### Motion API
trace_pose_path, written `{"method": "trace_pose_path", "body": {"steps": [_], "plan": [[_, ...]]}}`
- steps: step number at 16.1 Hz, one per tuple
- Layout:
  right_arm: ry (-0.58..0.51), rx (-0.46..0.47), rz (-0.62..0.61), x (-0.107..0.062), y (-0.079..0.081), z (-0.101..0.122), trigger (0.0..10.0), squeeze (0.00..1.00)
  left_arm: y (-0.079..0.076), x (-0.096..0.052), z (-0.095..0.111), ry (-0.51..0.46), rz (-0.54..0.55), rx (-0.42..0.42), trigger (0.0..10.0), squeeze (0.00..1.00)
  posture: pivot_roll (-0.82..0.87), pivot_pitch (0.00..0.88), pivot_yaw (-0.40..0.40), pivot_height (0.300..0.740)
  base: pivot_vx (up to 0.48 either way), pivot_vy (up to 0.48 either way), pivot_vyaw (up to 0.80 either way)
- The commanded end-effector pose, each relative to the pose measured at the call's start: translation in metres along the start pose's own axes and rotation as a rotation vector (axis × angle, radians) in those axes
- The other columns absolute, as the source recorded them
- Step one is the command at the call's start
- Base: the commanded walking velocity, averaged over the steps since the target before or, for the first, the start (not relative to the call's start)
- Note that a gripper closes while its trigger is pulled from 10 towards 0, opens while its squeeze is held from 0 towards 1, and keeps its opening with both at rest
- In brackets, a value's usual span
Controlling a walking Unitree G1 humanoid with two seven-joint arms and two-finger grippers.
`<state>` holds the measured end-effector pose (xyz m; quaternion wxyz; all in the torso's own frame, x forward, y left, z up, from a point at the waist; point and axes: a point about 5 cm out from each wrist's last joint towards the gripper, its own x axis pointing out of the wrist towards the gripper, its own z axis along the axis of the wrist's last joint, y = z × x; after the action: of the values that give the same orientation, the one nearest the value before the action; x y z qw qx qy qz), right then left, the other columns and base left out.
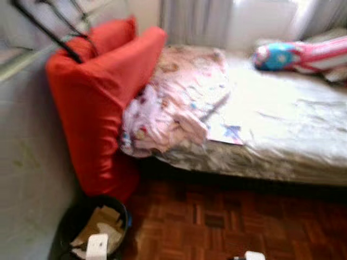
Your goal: Clean up the room
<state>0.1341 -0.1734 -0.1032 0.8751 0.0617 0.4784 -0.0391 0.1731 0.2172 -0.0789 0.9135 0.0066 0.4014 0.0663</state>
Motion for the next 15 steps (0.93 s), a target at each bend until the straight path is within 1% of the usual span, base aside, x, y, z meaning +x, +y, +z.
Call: {"method": "trace_pose_path", "body": {"steps": [1, 3, 4, 5, 6, 7, 8, 9, 10, 12, 13, 15], "plan": [[-0.042, 0.088, -0.013, 0.008, -0.023, 0.053, 10.0, 0.0, 0.01, 0.006, 0.008, 0.147, -0.014, 0.202, 10.0, 0.0, 0.09, 0.0, 0.046, 0.74, 0.0, 0.0, 0.0], [-0.053, 0.122, -0.01, 0.009, -0.016, 0.051, 10.0, 0.0, 0.016, 0.006, 0.008, 0.147, -0.013, 0.216, 10.0, 0.0, 0.09, 0.0, 0.081, 0.74, 0.0, 0.0, 0.0], [-0.056, 0.122, -0.002, 0.009, -0.014, 0.051, 10.0, 0.0, 0.018, 0.005, 0.009, 0.141, -0.017, 0.217, 10.0, 0.0, 0.09, 0.0, 0.093, 0.74, 0.0, 0.0, 0.0], [-0.058, 0.13, 0.001, 0.009, -0.012, 0.051, 10.0, 0.0, 0.019, 0.005, 0.009, 0.136, -0.012, 0.195, 10.0, 0.0, 0.1, 0.0, 0.105, 0.74, 0.0, 0.0, 0.0], [-0.064, 0.146, -0.009, 0.009, -0.011, 0.05, 10.0, 0.0, 0.02, 0.005, 0.008, 0.12, 0.003, 0.122, 10.0, 0.0, 0.1, 0.0, 0.114, 0.74, 0.0, 0.0, 0.0], [-0.069, 0.143, -0.009, 0.009, -0.01, 0.05, 10.0, 0.0, 0.019, 0.004, 0.008, 0.106, -0.005, 0.08, 10.0, 0.0, 0.1, 0.0, 0.114, 0.74, 0.0, 0.0, 0.0], [-0.069, 0.14, -0.008, 0.009, -0.01, 0.05, 10.0, 0.0, 0.019, 0.004, 0.008, 0.104, -0.007, 0.077, 10.0, 0.0, 0.1, 0.0, 0.114, 0.74, 0.0, 0.0, 0.0], [-0.066, 0.128, -0.018, 0.009, -0.013, 0.05, 10.0, 0.0, 0.018, 0.004, 0.004, 0.117, 0.009, -0.009, 10.0, 0.0, 0.09, 0.0, 0.104, 0.74, 0.0, 0.0, 0.0], [-0.066, 0.127, -0.019, 0.009, -0.013, 0.05, 10.0, 0.0, 0.017, 0.004, 0.003, 0.119, 0.011, -0.018, 10.0, 0.0, 0.09, 0.0, 0.104, 0.74, 0.0, 0.0, 0.0], [-0.073, 0.113, -0.024, 0.008, -0.017, 0.051, 10.0, 0.0, 0.014, 0.004, 0.002, 0.124, 0.004, -0.036, 10.0, 0.0, 0.08, 0.0, 0.074, 0.74, 0.0, 0.0, 0.0], [-0.07, 0.101, -0.026, 0.008, -0.019, 0.051, 10.0, 0.0, 0.011, 0.004, 0.001, 0.125, 0.001, -0.06, 10.0, 0.0, 0.08, 0.0, 0.056, 0.74, 0.0, 0.0, 0.0], [-0.073, 0.099, -0.02, 0.008, -0.019, 0.052, 10.0, 0.0, 0.01, 0.004, 0.001, 0.125, -0.006, -0.052, 10.0, 0.0, 0.08, 0.0, 0.058, 0.74, 0.0, 0.0, 0.0]]}}
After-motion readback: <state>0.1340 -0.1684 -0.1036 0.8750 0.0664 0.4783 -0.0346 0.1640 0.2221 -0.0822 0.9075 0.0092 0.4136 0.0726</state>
